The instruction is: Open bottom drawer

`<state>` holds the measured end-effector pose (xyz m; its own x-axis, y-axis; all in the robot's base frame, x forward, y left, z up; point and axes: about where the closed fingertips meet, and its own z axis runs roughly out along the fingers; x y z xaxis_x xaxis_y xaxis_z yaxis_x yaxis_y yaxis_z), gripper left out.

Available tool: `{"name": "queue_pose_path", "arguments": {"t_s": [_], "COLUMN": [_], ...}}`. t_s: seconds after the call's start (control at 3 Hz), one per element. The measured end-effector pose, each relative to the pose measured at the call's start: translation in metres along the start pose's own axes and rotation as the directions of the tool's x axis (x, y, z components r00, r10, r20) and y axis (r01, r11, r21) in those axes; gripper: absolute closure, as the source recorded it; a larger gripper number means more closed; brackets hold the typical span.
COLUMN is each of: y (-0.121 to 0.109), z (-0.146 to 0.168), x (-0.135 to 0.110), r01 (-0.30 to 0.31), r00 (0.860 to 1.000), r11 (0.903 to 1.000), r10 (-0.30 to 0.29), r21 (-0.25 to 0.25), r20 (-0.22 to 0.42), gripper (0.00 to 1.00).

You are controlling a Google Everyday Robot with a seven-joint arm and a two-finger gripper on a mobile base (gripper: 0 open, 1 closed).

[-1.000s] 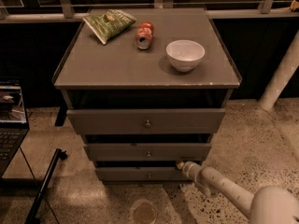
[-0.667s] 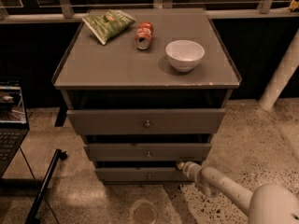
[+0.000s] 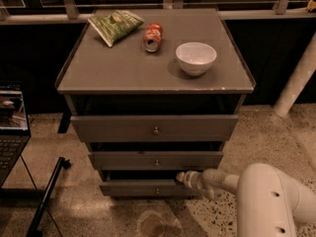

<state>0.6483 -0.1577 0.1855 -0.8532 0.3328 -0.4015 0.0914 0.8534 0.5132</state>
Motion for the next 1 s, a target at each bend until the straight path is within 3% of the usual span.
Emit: {"name": "queue_pose_path", "arguments": {"t_s": [1.0], "y": [-0.0021], "z": [-0.0099], "x": [0.0039], "r01": [0.004], "r00": [0.999], "r11": [0.9999], "r10": [-0.004], "r21": [0.013], "r20": [-0.038], "gripper": [1.0]}}
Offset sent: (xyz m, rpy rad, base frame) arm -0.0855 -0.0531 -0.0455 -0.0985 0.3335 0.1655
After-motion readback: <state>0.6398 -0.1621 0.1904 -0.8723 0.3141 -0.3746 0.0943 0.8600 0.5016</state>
